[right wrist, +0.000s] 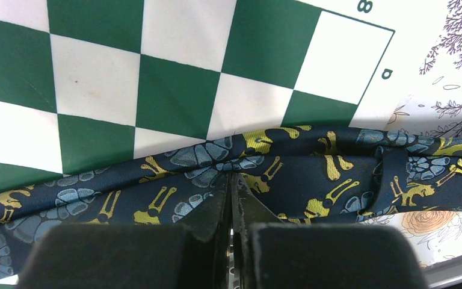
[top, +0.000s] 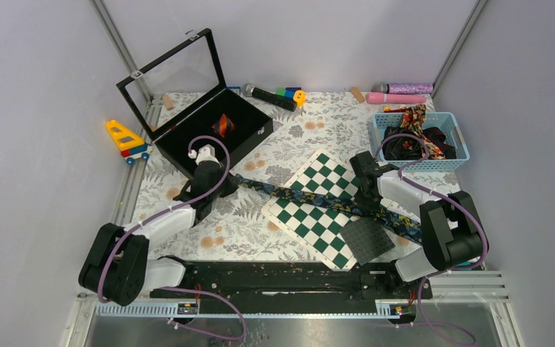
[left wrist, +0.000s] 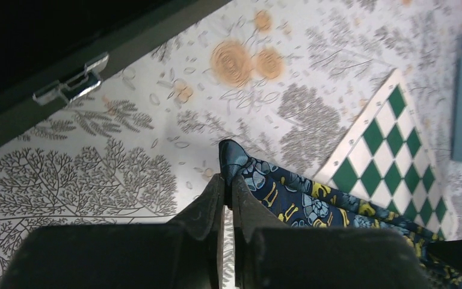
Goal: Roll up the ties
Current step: Move the tie to the center of the board.
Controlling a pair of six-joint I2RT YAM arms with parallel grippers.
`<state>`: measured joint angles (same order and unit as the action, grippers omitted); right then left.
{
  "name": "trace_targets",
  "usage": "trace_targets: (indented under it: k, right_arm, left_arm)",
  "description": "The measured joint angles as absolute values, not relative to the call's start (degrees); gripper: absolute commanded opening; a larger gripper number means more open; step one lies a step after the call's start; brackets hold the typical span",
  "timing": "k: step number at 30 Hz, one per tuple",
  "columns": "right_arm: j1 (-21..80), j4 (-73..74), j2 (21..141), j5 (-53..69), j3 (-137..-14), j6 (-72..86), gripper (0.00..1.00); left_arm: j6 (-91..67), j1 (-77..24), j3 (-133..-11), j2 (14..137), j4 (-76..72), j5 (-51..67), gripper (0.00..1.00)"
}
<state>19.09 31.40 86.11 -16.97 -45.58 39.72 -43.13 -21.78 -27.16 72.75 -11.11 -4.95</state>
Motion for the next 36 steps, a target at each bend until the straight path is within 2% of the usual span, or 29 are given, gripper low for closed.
trace_targets:
  k: [10, 22, 27, 33, 36]
  right_arm:
    - [19.1, 31.4, 86.1, -17.0, -45.6, 39.7, 0.0]
    - [19.1, 31.1, 86.3, -16.4, -45.8, 39.7, 0.0]
    - [19.1, 30.9, 86.4, -16.1, -45.9, 39.7, 0.0]
    - [19.1, 30.9, 86.4, -15.9, -46.0, 39.7, 0.0]
    - [19.1, 30.9, 86.4, -15.9, -46.0, 39.7, 0.0]
  left_arm:
    - [-40.6, -21.8, -32.2, 65.8, -3.8, -5.7, 0.0]
    - [-41.8, -21.6, -32.3, 57.8, 7.9, -6.4, 0.0]
    - [-44.3, -21.6, -28.6, 53.5, 9.6, -6.8, 0.0]
    - [-46.4, -21.5, -22.9, 54.2, 8.2, -7.4, 0.0]
    - [-47.0, -21.5, -20.9, 56.4, 5.1, -7.9, 0.06]
